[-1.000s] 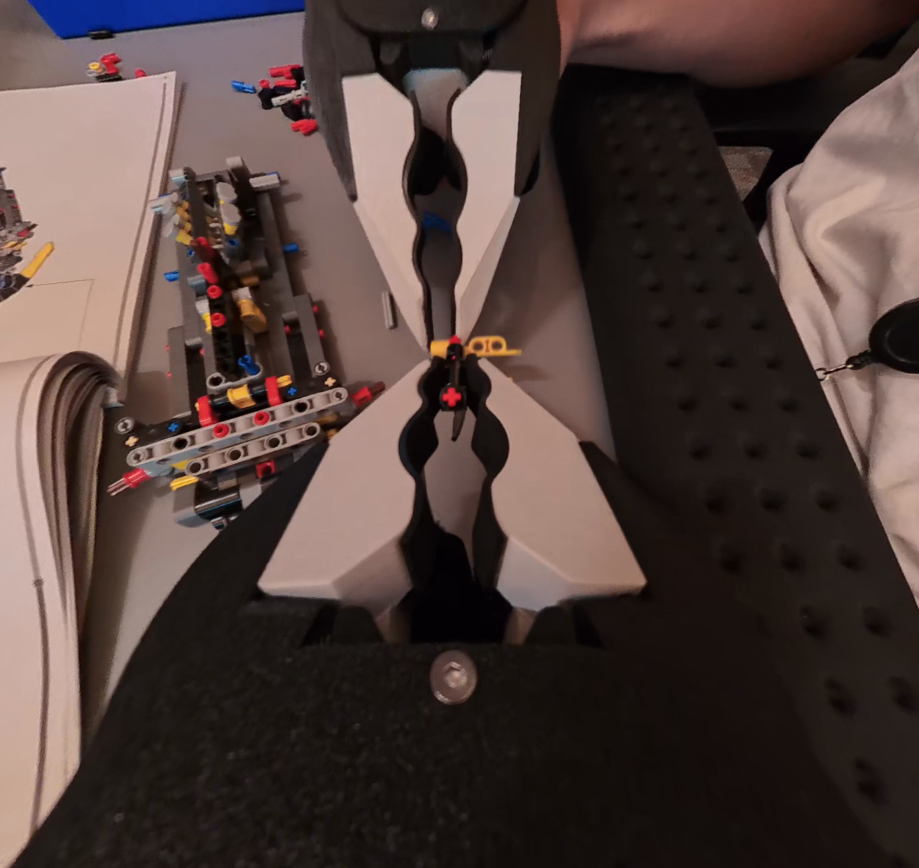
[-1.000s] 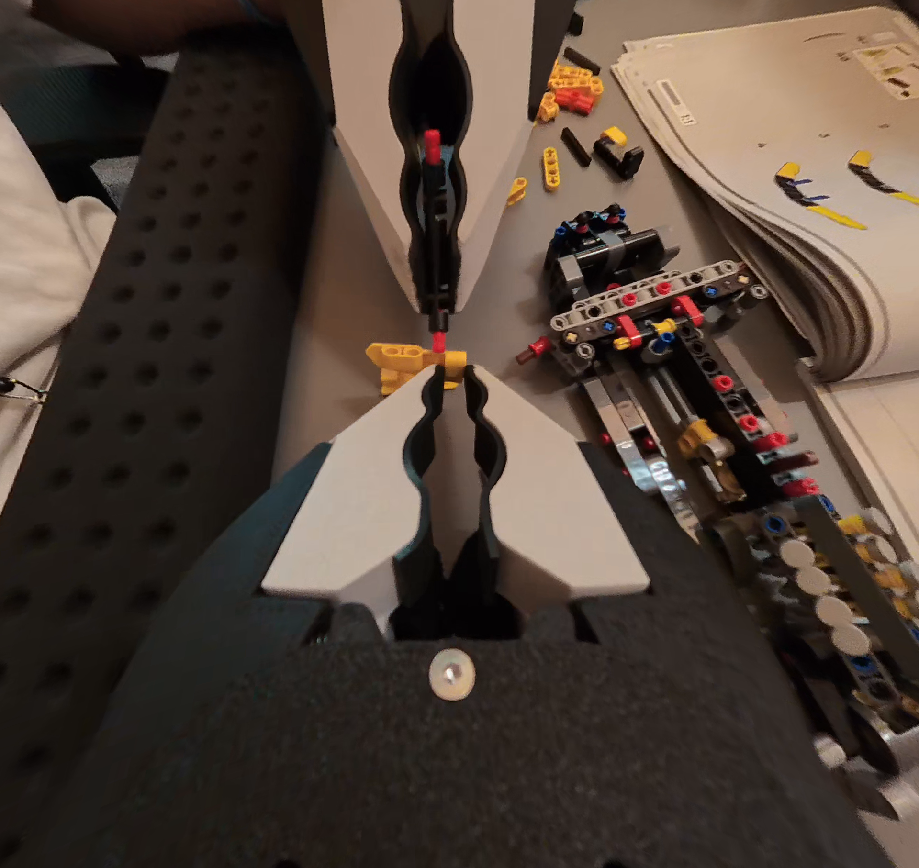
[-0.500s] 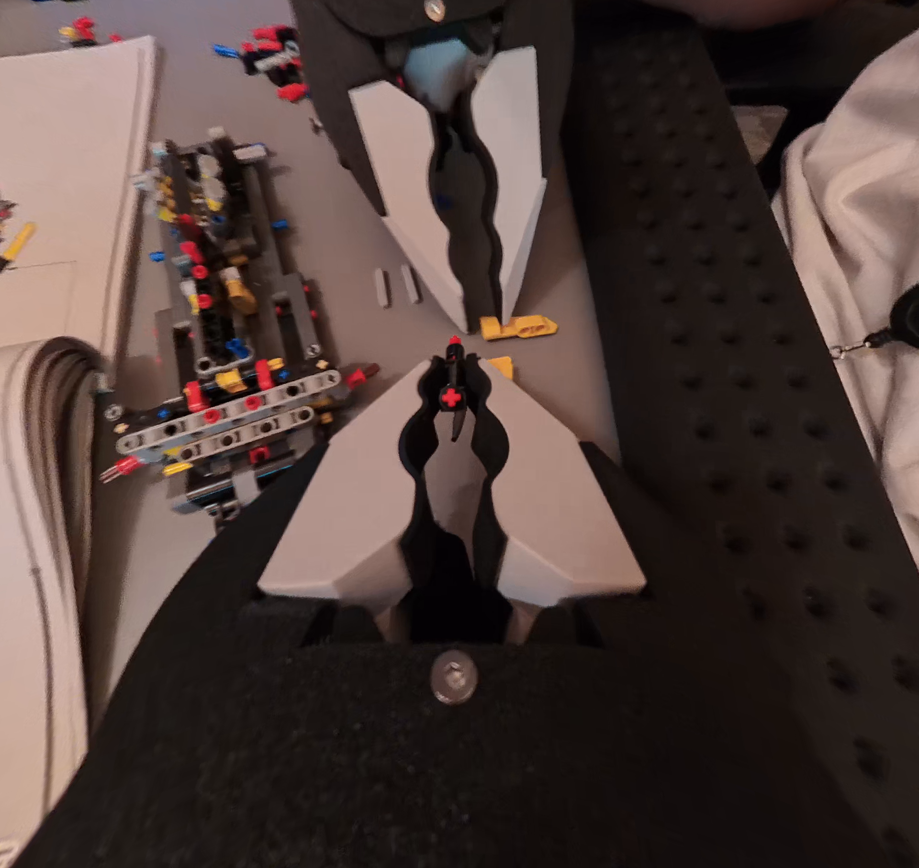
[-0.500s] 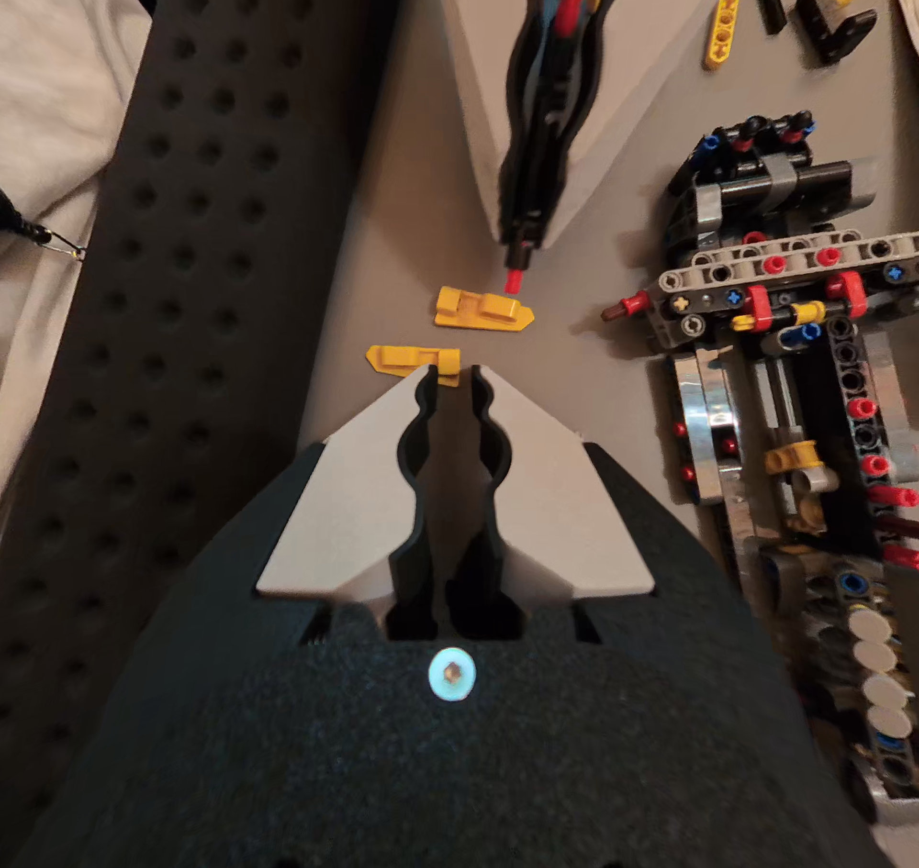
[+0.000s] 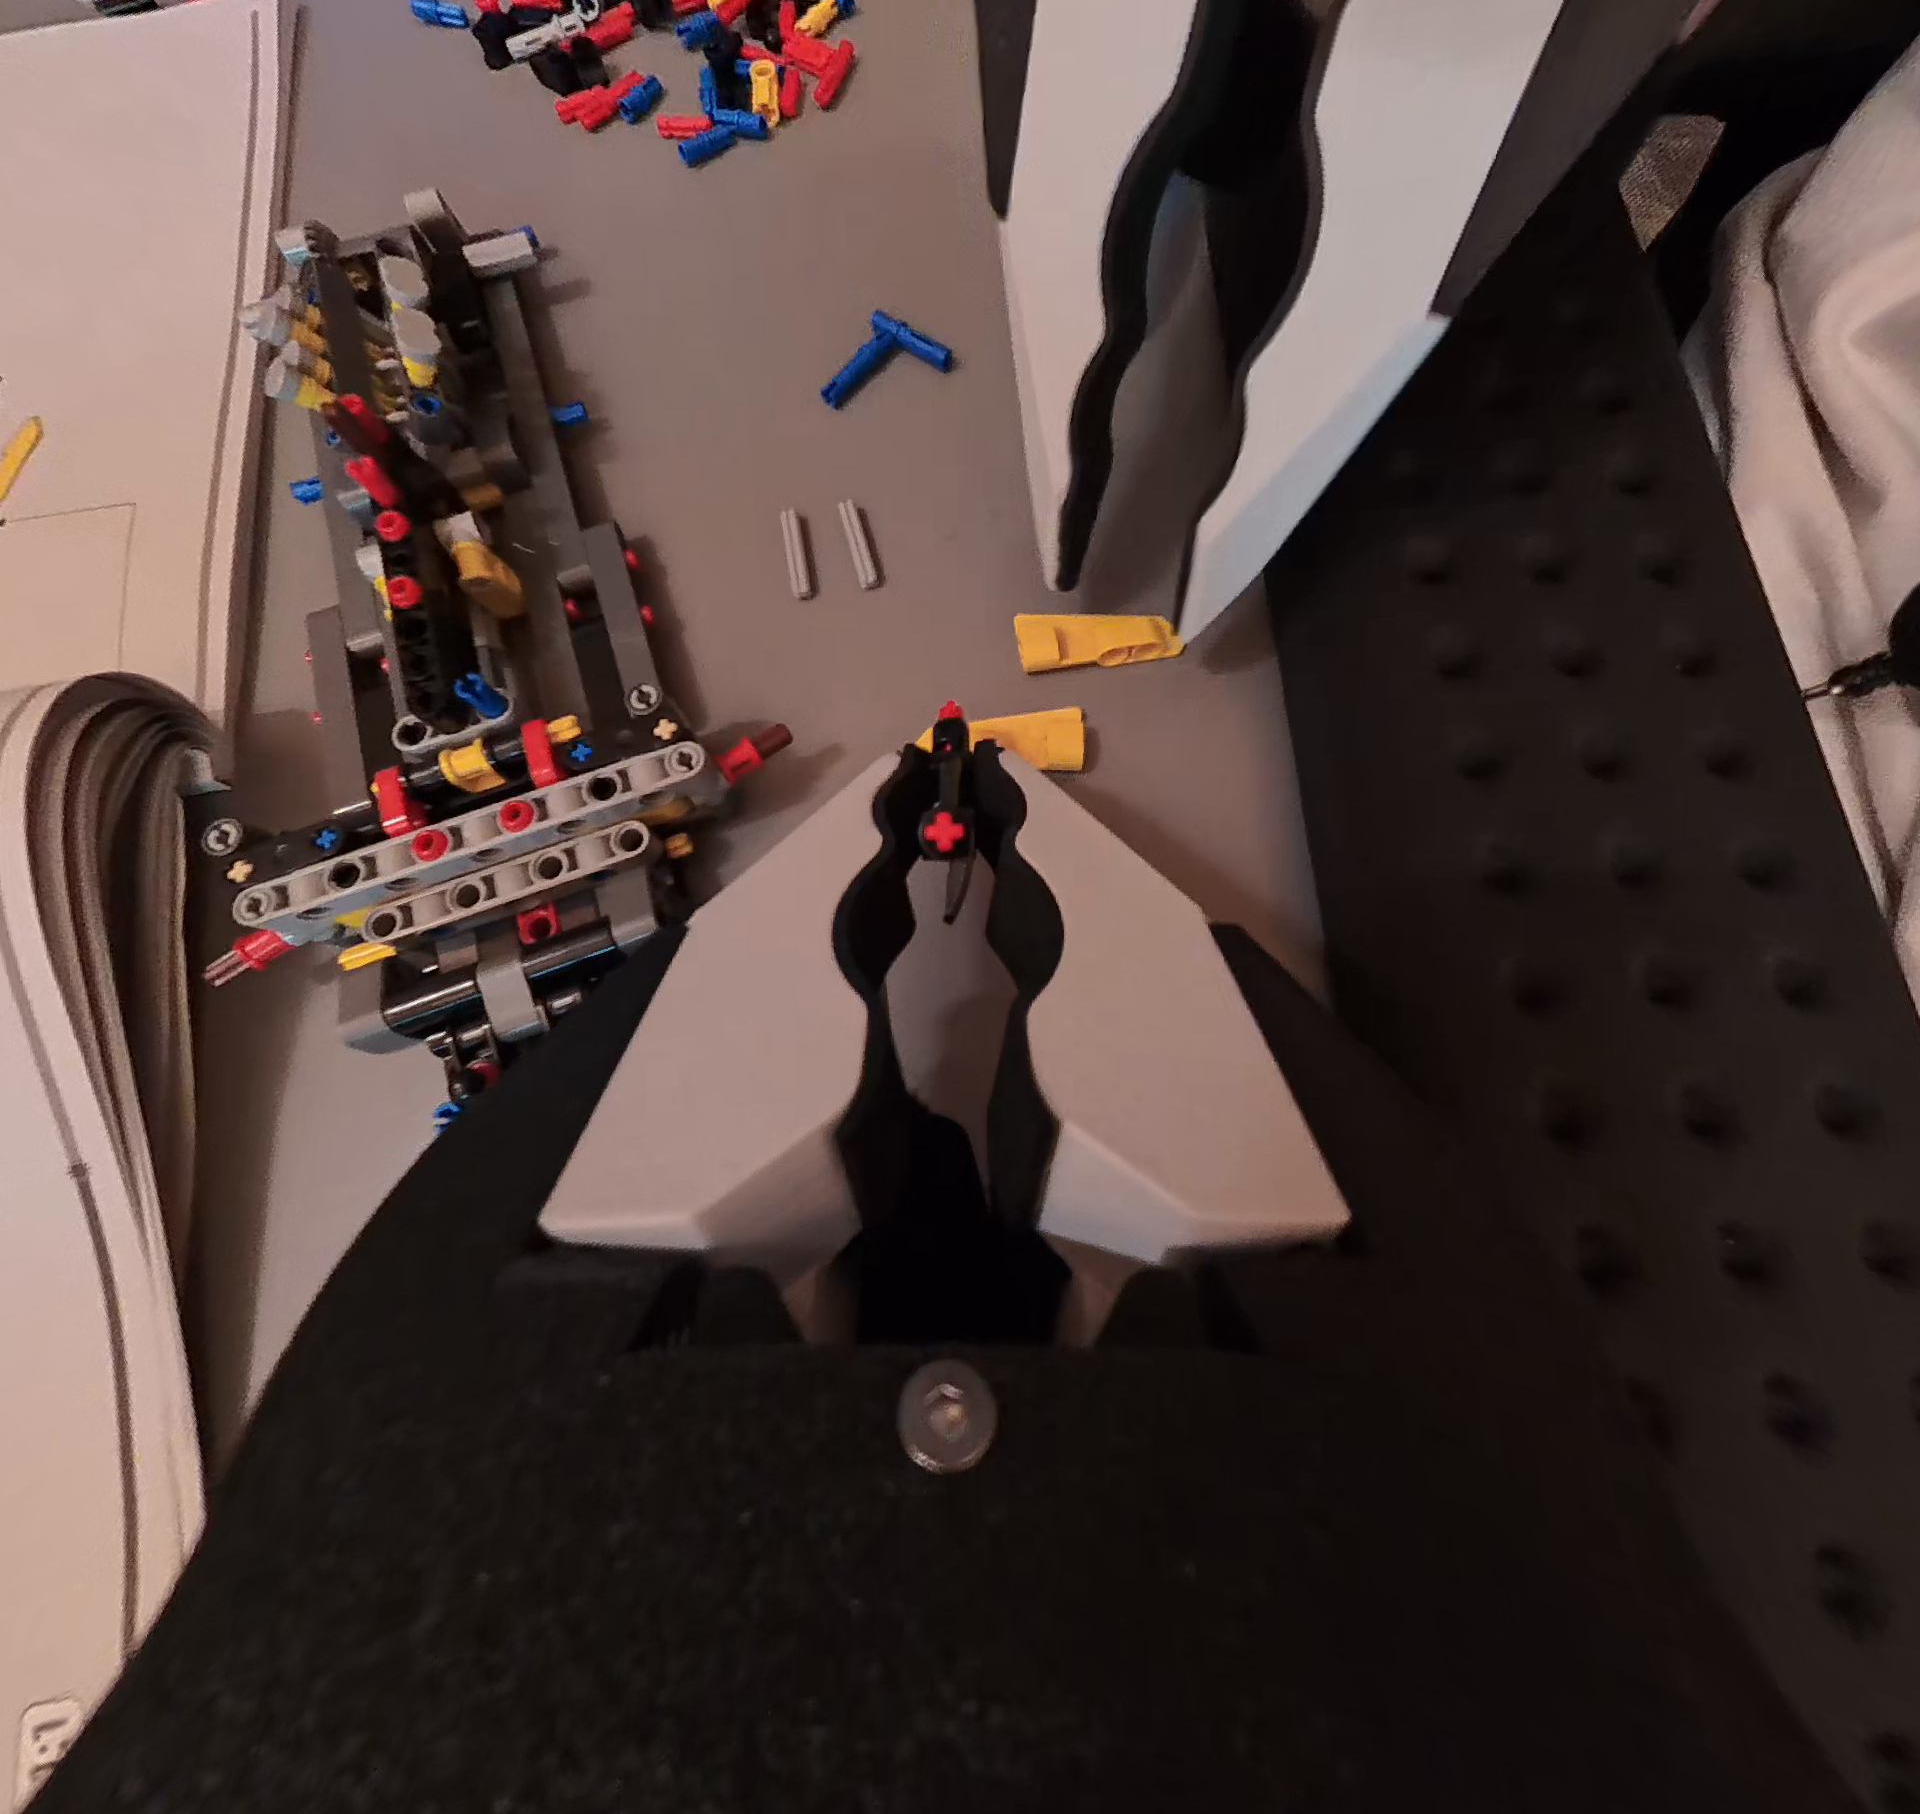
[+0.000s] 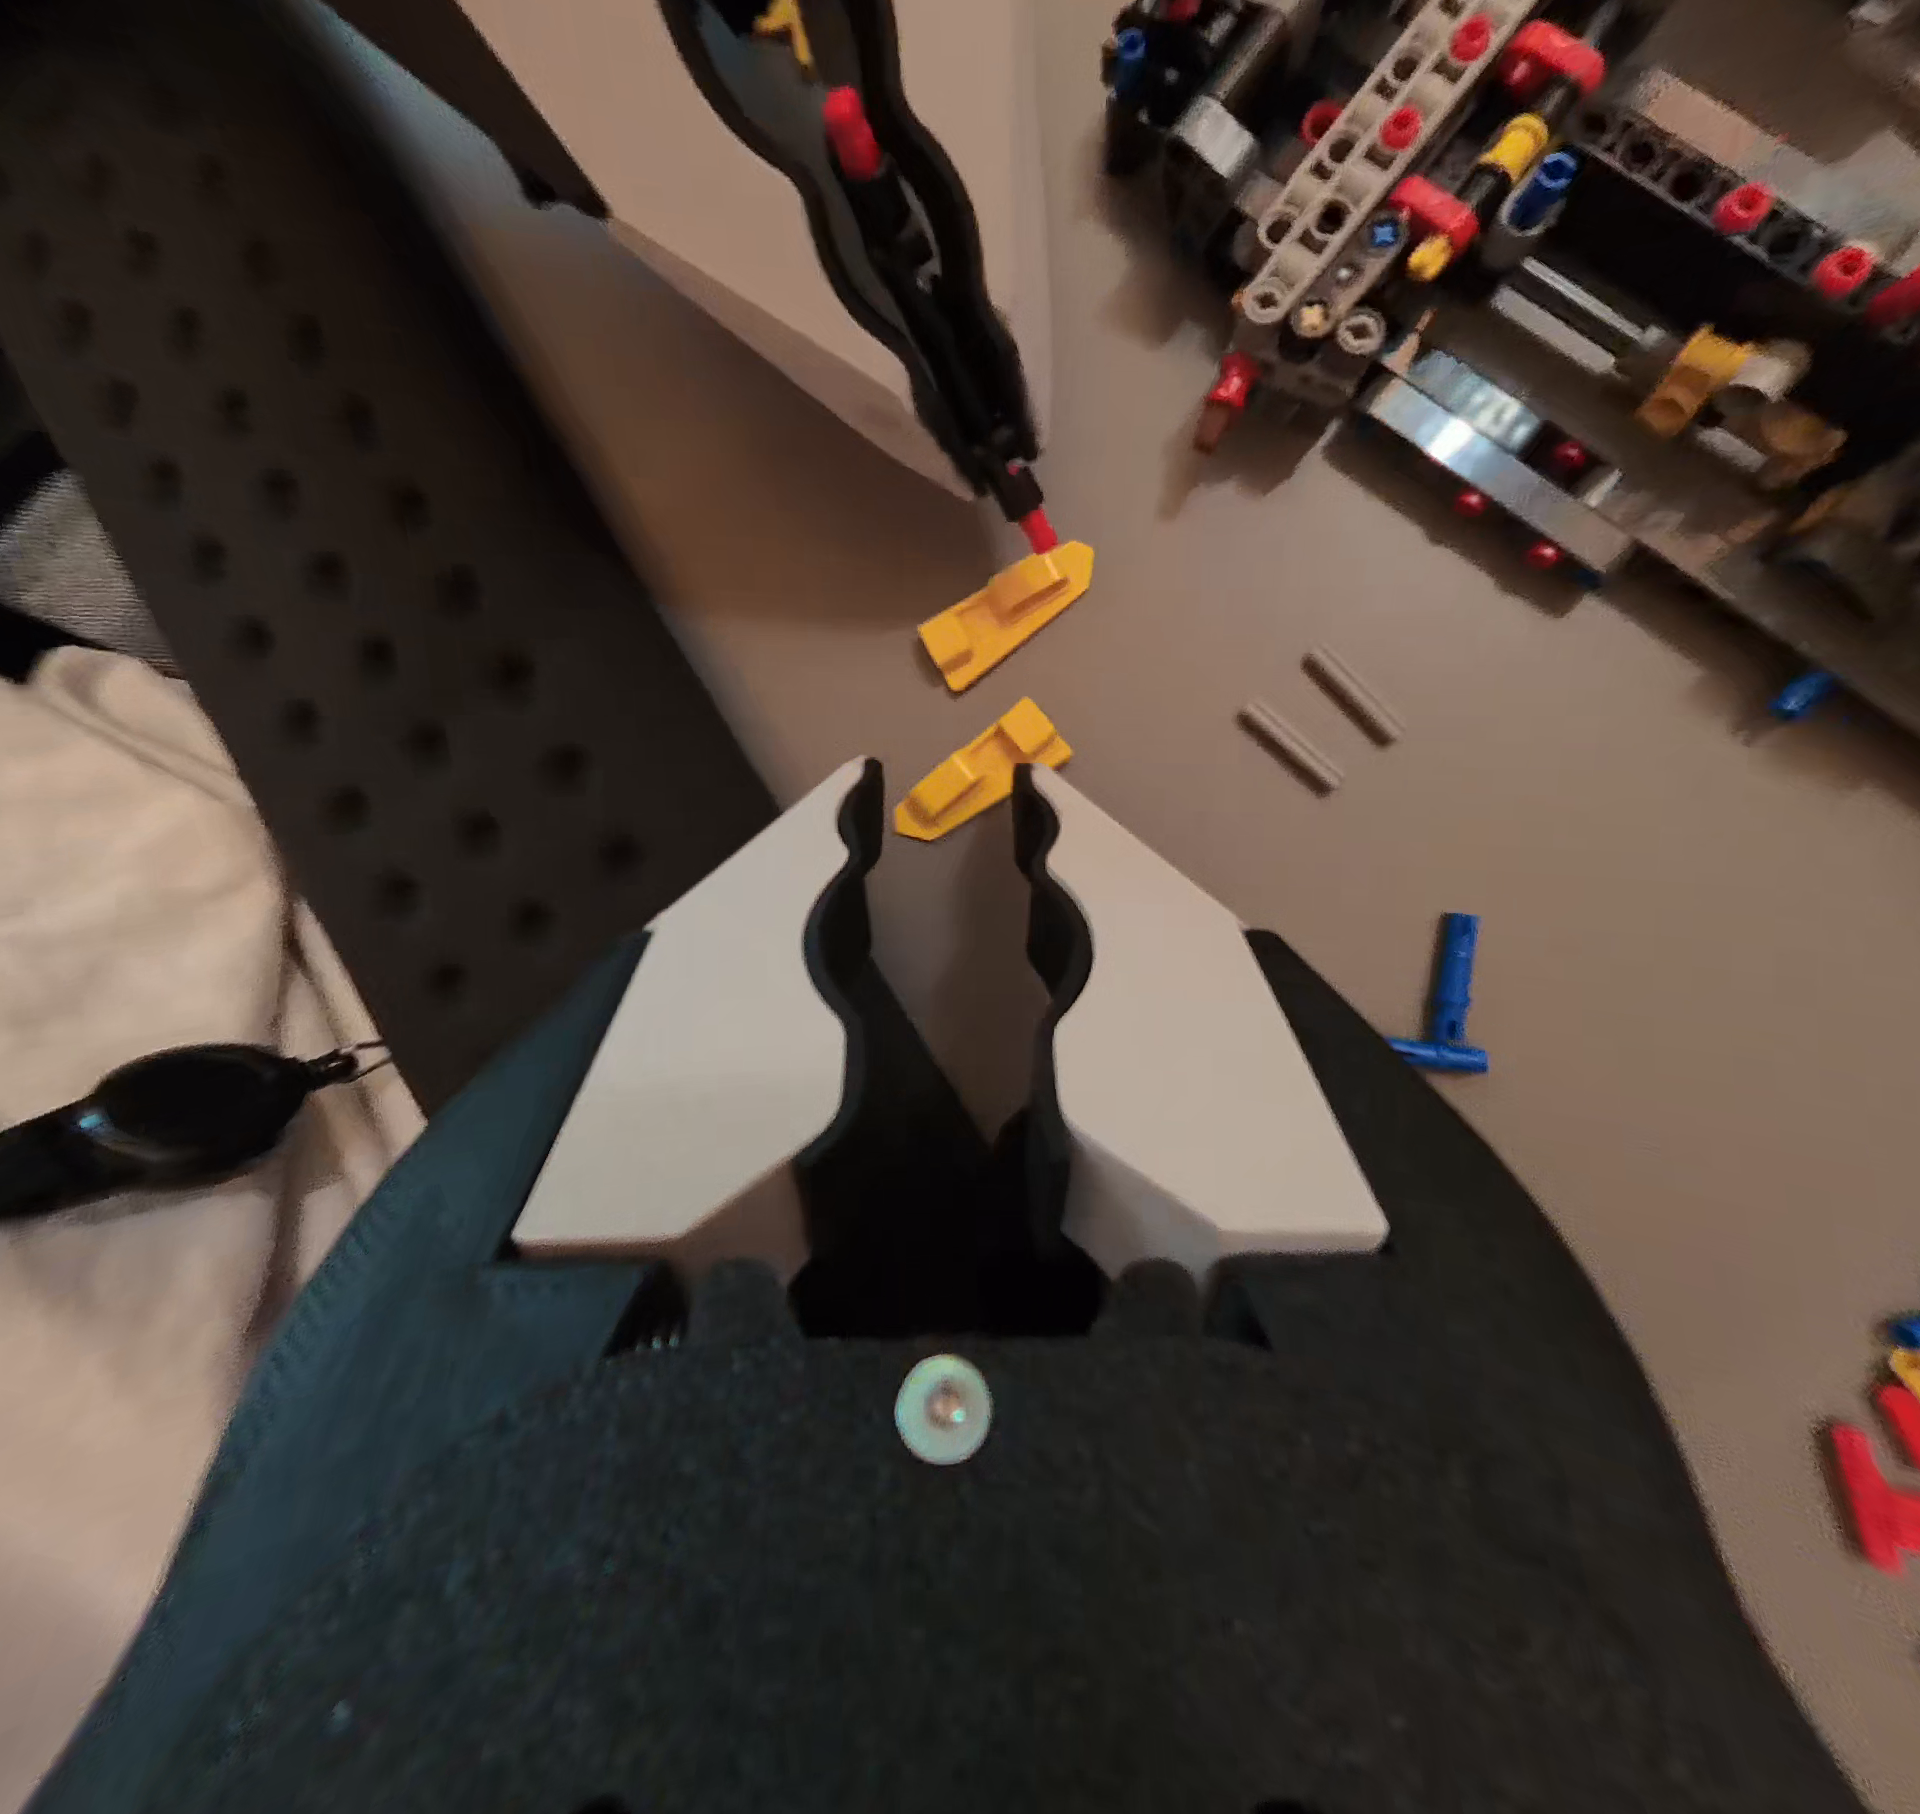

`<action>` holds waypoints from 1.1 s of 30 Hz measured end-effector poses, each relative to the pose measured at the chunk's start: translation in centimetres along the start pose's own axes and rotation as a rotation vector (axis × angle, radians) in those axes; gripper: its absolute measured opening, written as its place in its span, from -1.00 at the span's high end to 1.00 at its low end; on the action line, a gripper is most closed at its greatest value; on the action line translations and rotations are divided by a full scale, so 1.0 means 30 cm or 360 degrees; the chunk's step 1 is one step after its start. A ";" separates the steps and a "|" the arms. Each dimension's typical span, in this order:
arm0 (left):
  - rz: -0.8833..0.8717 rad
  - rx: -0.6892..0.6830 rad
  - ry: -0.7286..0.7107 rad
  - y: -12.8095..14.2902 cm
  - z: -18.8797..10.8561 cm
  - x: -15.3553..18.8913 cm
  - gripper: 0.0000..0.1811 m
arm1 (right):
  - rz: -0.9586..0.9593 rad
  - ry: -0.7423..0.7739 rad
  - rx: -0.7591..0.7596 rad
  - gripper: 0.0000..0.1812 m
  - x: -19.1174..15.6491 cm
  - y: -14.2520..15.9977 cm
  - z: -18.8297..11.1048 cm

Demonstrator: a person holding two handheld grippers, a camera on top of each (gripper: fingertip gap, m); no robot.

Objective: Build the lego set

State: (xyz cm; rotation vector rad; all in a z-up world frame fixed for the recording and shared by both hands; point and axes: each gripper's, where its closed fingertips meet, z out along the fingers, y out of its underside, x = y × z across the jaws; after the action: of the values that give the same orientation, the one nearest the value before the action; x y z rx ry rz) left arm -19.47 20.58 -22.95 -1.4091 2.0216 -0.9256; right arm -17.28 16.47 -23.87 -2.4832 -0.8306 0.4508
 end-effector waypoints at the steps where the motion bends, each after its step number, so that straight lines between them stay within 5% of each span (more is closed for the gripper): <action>1: 0.0002 0.0002 0.0005 -0.001 0.001 0.003 0.93 | -0.0016 0.0066 -0.0023 0.73 0.010 0.005 0.008; 14: 0.0008 0.0052 0.0001 -0.021 -0.015 0.004 0.93 | -0.0060 0.0105 -0.0037 0.87 0.046 0.008 0.042; 22: 0.0119 0.0171 0.0032 -0.056 -0.027 0.027 0.93 | 0.0495 -0.0946 0.0408 0.93 0.001 -0.078 -0.044; 28: 0.0196 0.0374 0.0140 -0.116 -0.061 0.075 0.93 | 0.0553 -0.1509 0.0334 0.94 -0.056 -0.077 -0.100; 33: 0.0220 0.0500 0.0273 -0.156 -0.089 0.129 0.93 | 0.0494 -0.1729 0.0352 0.94 -0.097 -0.087 -0.141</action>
State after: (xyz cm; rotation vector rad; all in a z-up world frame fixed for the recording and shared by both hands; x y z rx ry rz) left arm -19.92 16.50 -17.74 -1.0395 1.9586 -1.2733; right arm -18.84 15.06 -18.50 -2.0380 -0.6659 1.9659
